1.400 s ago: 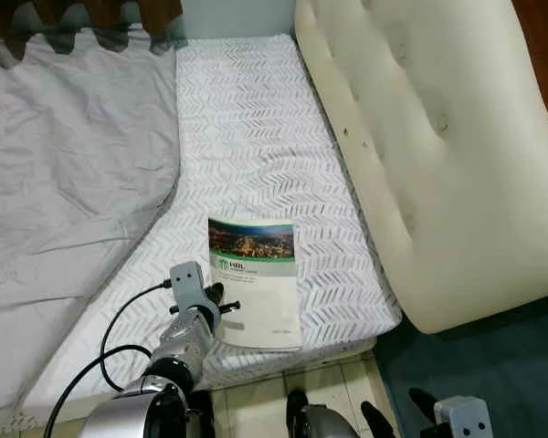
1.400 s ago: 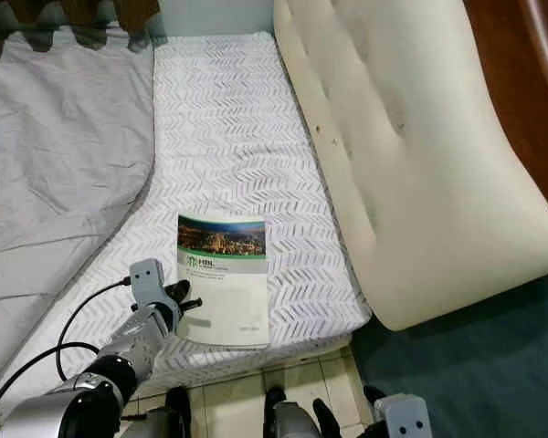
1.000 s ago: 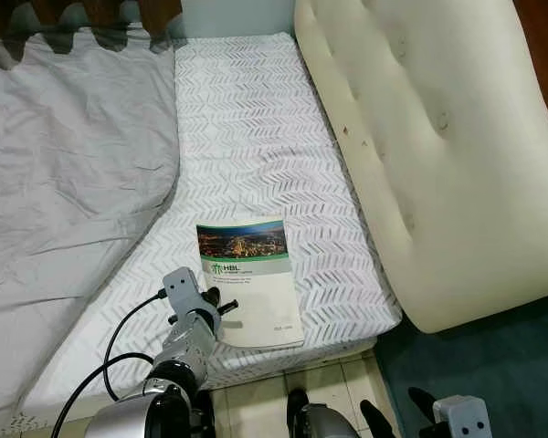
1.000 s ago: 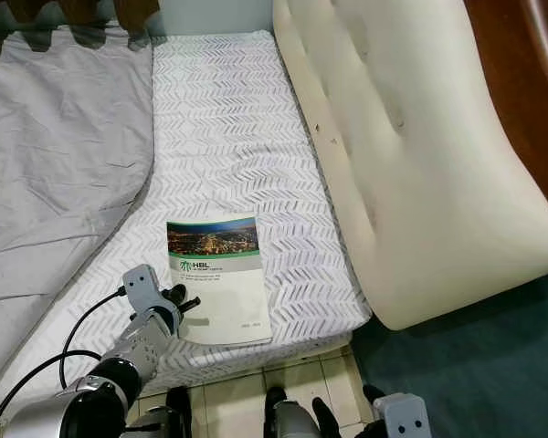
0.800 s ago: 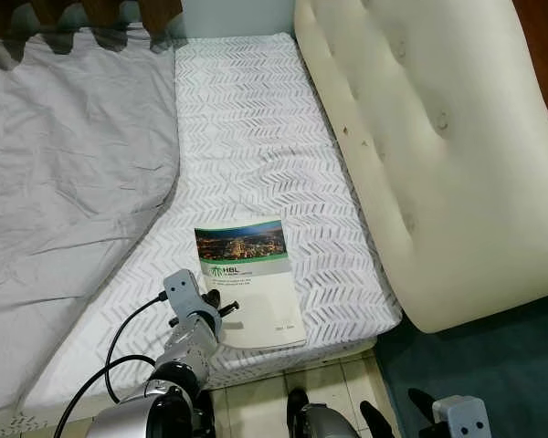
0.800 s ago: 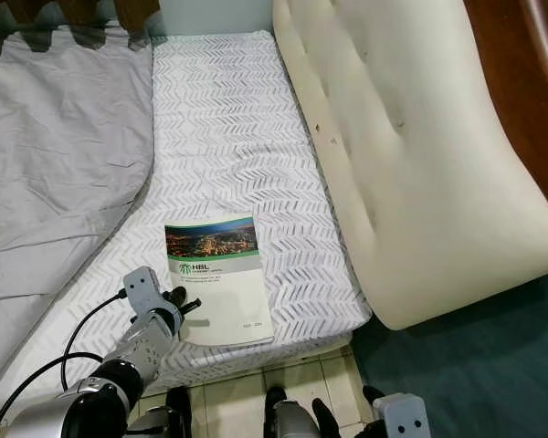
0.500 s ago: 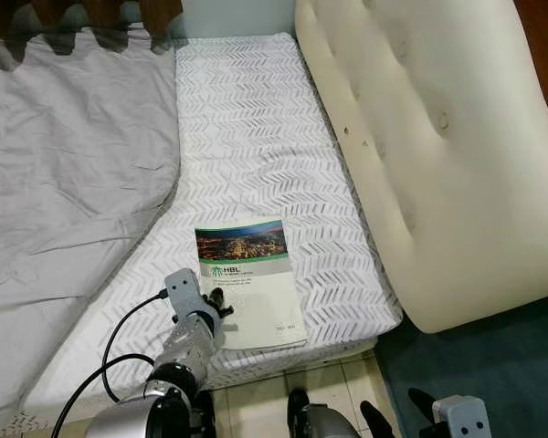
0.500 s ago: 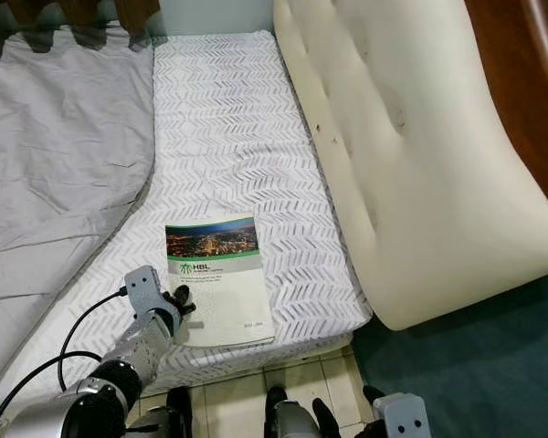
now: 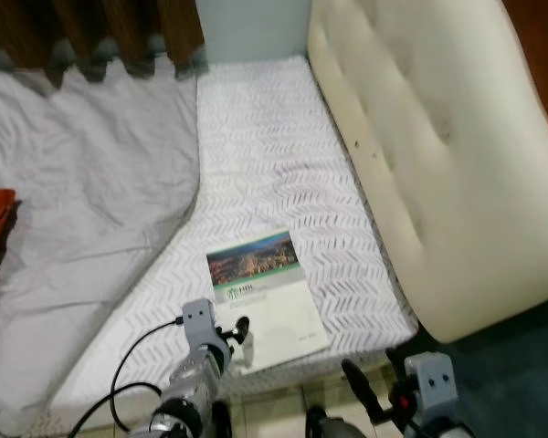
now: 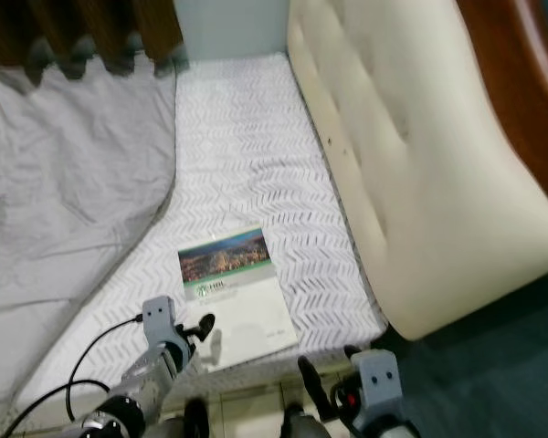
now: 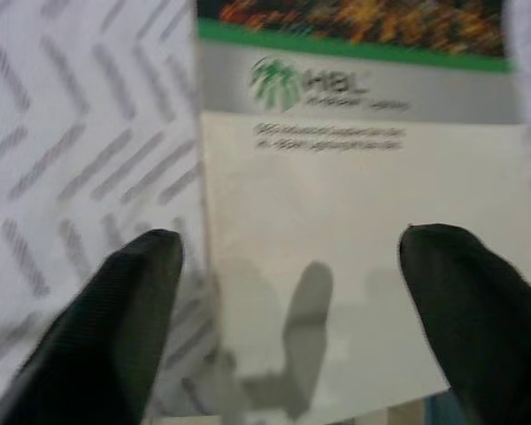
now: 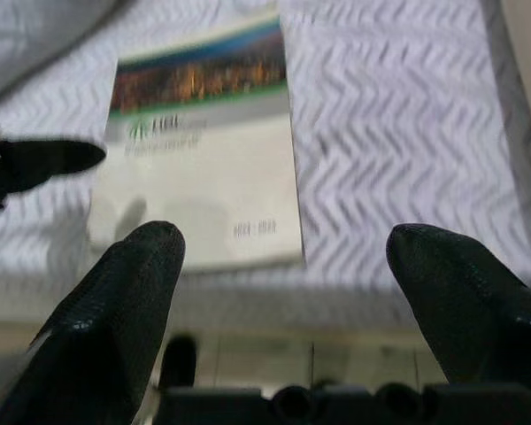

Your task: Clean up the room

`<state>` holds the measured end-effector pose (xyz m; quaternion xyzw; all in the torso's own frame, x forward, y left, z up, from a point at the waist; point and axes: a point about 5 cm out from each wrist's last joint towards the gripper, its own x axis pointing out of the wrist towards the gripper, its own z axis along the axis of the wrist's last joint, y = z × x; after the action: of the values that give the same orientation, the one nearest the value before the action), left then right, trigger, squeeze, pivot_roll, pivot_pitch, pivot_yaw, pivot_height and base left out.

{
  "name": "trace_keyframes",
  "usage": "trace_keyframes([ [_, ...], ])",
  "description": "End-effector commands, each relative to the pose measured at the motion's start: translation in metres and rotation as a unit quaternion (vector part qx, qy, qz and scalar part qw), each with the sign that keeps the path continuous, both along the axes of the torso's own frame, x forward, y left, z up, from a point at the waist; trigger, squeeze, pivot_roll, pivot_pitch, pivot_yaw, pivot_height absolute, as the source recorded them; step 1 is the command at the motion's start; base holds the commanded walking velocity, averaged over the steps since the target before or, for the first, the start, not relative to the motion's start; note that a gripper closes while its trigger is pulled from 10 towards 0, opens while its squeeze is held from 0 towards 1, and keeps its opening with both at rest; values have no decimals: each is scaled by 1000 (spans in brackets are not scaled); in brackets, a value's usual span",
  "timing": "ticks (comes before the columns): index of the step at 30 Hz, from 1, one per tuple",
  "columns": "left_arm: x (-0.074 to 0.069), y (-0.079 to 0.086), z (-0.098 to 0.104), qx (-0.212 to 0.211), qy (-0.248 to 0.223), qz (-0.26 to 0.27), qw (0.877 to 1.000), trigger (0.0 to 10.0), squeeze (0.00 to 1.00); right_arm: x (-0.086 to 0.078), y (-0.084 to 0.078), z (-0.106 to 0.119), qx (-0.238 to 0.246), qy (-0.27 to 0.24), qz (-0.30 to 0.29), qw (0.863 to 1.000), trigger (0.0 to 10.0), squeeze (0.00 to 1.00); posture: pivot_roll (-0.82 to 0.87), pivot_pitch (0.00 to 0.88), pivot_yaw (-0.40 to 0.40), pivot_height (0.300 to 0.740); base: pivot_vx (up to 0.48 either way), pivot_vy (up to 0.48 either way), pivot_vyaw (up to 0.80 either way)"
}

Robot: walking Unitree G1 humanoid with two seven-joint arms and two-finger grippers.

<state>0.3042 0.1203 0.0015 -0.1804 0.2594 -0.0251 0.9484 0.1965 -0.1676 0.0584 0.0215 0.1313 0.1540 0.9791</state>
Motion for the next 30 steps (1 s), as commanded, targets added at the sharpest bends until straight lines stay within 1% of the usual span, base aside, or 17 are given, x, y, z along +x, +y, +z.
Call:
trace_keyframes([
  [1, 1, 12, 3, 21, -23, -13, 999, 10000, 1000, 2, -3, -9, -2, 10, -9, 1000, 10000, 0, -181, 120, -34, 740, 0, 0, 0],
  [2, 1, 12, 3, 21, -23, -13, 999, 10000, 1000, 2, -3, -9, -2, 10, -9, 1000, 10000, 0, -181, 120, -34, 740, 0, 0, 0],
  [4, 7, 23, 13, 65, -72, -50, 994, 10000, 1000, 13, -1, -7, 4, -3, -12, 1000, 10000, 0, -144, 66, -20, 740, 0, 0, 0],
  [6, 7, 40, 28, 122, -143, -87, 978, 10000, 1000, 26, 1, 0, 21, -26, -22, 999, 10000, 0, -106, 21, -9, 740, 0, 0, 0],
  [7, 2, 53, 40, 154, -191, -92, 965, 10000, 1000, 34, 0, 5, 34, -44, -37, 998, 10000, 0, -82, 0, -7, 740, 0, 0, 0],
  [8, -2, 58, 47, 167, -211, -91, 959, 10000, 1000, 37, -2, 5, 38, -49, -47, 997, 10000, 0, -71, 0, -7, 740, 0, 0, 0],
  [9, -2, 58, 47, 167, -211, -91, 959, 10000, 1000, 37, -2, 5, 38, -49, -47, 997, 10000, 0, -71, 0, -7, 740, 0, 0, 0],
  [10, -12, 62, 58, 183, -239, -94, 949, 10000, 1000, 42, -9, 4, 44, -56, -76, 995, 10000, 0, -35, 0, -7, 740, 0, 0, 0],
  [12, -16, 62, 63, 187, -250, -97, 945, 10000, 1000, 45, -13, 2, 45, -59, -97, 993, 10000, 0, -17, 0, -8, 740, 0, 0, 0],
  [13, -21, 57, 68, 189, -261, -103, 941, 10000, 1000, 48, -20, 0, 53, -60, -129, 988, 10000, 0, -5, 0, -10, 740, 0, 0, 0],
  [14, -21, 57, 68, 189, -261, -103, 941, 10000, 1000, 48, -20, 0, 53, -60, -129, 988, 10000, 0, -5, 0, -10, 740, 0, 0, 0],
  [15, -22, 53, 70, 195, -271, -111, 936, 10000, 1000, 49, -21, -2, 57, -60, -137, 987, 10000, 0, 3, 0, -9, 740, 0, 0, 0],
  [16, -24, 44, 74, 191, -279, -122, 933, 10000, 678, 50, -20, -3, 58, -60, -137, 987, 10000, 0, 8, 0, -10, 740, 0, 0, 0],
  [17, -25, 38, 77, 185, -287, -124, 932, 10000, 0, 51, -19, -4, 55, -60, -134, 988, 10000, 0, 9, 0, -10, 740, 0, 0, 0],
  [20, -26, 27, 80, 169, -281, -120, 937, 10000, 0, 56, -18, -4, 51, -61, -130, 988, 10000, 0, 6, 0, -14, 740, 0, 0, 0],
  [24, -28, 23, 75, 165, -257, -119, 945, 10000, 0, 61, -19, -3, 53, -67, -133, 987, 10000, 0, -2, 0, -19, 740, 0, 0, 0],
  [30, -32, 19, 70, 147, -230, -106, 956, 10000, 0, 61, -18, -6, 52, -62, -124, 989, 10000, 0, -4, 0, -26, 740, 0, 413, 0],
])
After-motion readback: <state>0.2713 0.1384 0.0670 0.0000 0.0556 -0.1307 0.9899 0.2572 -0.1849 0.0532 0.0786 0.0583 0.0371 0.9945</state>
